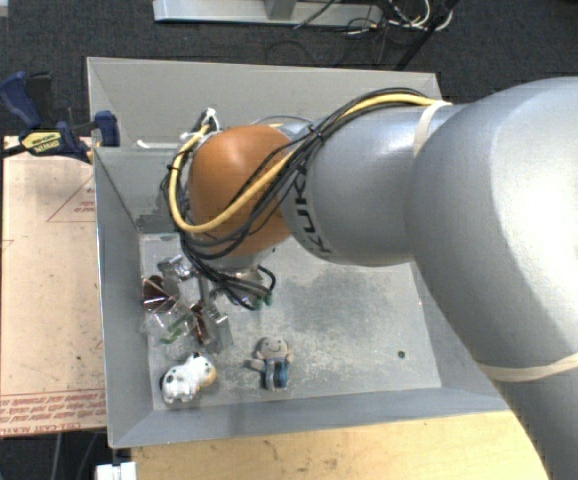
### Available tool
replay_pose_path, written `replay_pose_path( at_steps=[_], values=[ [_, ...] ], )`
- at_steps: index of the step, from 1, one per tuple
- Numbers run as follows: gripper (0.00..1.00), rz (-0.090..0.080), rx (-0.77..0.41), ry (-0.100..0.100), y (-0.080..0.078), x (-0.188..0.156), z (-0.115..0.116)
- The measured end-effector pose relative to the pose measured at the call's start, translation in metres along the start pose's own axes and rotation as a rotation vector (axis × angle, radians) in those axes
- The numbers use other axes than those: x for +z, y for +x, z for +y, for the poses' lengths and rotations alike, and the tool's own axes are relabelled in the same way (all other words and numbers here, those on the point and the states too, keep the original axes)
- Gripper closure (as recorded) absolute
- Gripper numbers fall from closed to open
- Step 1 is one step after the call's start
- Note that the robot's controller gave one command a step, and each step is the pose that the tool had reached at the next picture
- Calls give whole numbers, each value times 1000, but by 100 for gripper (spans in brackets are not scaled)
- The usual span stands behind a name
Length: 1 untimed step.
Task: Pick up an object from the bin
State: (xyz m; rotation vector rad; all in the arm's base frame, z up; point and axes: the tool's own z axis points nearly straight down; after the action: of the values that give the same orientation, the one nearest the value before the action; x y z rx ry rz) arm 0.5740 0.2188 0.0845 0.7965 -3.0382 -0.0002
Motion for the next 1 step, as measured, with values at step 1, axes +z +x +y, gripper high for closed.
replay_pose_path(
  at_steps=[1],
  values=[
    [100, -4, -48, -1, -44, -18, -3]
  ],
)
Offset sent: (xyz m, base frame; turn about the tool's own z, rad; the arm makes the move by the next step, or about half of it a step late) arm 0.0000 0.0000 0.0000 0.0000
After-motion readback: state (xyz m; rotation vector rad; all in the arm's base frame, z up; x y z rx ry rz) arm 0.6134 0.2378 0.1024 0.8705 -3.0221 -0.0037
